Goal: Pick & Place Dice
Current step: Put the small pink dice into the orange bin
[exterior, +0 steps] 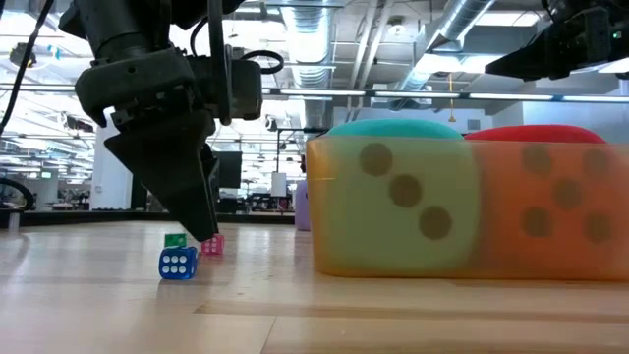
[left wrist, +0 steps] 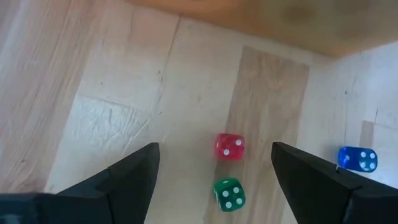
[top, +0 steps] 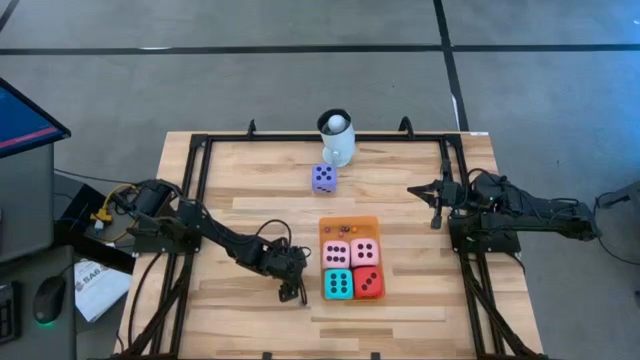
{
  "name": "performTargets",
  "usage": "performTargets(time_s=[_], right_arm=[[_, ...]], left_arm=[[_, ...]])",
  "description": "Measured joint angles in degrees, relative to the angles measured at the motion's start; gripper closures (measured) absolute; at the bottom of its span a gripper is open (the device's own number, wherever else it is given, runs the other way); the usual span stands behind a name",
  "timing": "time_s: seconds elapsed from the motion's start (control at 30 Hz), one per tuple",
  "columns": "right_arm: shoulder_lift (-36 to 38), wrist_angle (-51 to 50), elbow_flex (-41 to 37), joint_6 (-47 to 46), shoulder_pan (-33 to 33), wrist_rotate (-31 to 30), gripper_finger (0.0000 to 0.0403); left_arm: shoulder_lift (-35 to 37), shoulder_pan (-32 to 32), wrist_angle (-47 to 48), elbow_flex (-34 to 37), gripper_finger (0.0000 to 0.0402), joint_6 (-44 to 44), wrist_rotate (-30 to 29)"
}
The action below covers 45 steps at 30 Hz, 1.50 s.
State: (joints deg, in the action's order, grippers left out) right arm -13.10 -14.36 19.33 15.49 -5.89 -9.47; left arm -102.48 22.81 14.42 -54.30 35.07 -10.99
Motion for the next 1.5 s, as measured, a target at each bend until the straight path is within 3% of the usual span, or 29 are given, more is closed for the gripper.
performTargets(time_s=[1.27, 1.5], right_arm=[[0.00, 0.01, 0.00, 0.01, 0.02, -0.01, 0.0403], [0.00, -0.01, 0.00, 0.00, 0.00, 0.00, 0.0403]], left_arm=[[0.00, -0.28, -1.86, -0.04, 0.0101, -3.18, -0.11], [0.07, -0.24, -2.63, 1.62, 0.0101, 0.00, 0.32]])
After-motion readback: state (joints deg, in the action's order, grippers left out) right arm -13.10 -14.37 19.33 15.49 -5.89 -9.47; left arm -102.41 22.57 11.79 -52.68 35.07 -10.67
